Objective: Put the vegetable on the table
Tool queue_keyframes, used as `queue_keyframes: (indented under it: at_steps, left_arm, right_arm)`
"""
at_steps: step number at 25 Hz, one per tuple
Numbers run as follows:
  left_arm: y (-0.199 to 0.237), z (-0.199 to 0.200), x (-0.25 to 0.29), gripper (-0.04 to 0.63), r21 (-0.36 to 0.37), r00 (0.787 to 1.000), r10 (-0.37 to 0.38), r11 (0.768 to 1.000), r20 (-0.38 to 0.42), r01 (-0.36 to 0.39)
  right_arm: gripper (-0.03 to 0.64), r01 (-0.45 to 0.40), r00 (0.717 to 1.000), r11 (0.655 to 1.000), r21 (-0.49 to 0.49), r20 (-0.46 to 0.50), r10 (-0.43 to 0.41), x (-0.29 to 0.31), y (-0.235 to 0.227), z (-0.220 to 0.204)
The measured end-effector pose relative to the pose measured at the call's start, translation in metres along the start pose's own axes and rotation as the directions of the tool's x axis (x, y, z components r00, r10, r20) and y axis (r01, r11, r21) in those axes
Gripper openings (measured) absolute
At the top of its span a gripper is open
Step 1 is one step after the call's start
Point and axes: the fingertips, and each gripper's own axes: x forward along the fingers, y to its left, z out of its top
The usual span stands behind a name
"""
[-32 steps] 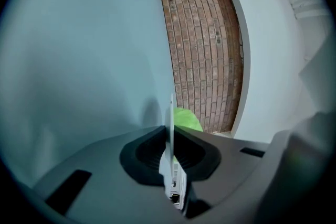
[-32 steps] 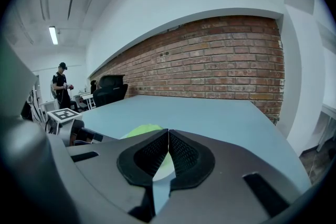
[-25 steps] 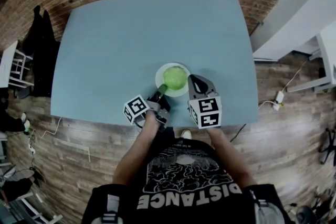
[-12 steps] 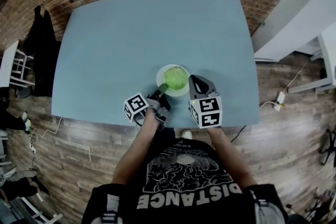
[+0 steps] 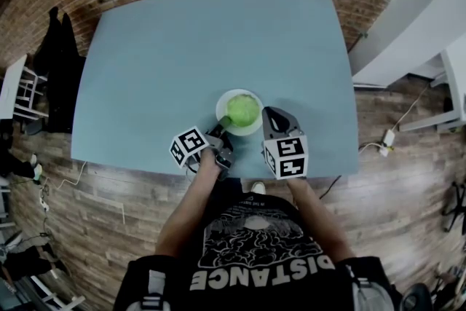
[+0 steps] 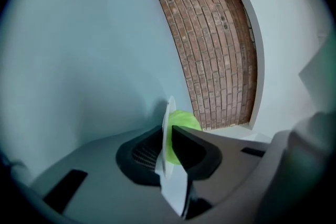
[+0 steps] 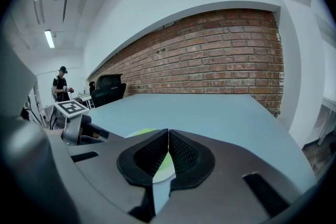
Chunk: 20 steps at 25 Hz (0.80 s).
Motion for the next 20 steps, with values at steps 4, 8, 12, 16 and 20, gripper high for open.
queue_keyframes:
  at_steps: [4,8,12,16,20]
  left_arm:
    - [0.0028,0.0024,0.0005,0.052,0.024,1.000,0.027,0.999,-0.004,-0.027]
    - [0.0011,0.0042,0.0008,0.052,0.066,0.999,0.049,0.997,-0.013,-0.048]
    - [0.0044,0.0062,0.0009,0.052,0.095,0.996,0.088,0.992,-0.018,-0.086]
    - [0.0090,0.0060,0.0008,0.052,0.137,0.990,0.137,0.982,-0.017,-0.133]
    - [0.0106,0.0064,0.0018,0.055,0.200,0.983,0.181,0.964,-0.022,-0.173]
  right_arm:
    - [0.009,-0.009,1.000,1.000,0.007,-0.005,0.010,0.0009,0.0013,-0.0018]
    - [0.009,-0.015,1.000,1.000,0.016,-0.008,0.015,0.0009,0.0026,-0.0016]
    - [0.009,-0.014,1.000,1.000,0.018,-0.004,0.014,0.0006,0.0022,-0.0016]
    - [0.009,-0.017,1.000,0.999,0.029,-0.016,0.017,0.0009,0.0006,-0.0039]
    - [0.009,-0.019,1.000,0.999,0.034,-0.017,0.019,0.0018,-0.0004,-0.0027]
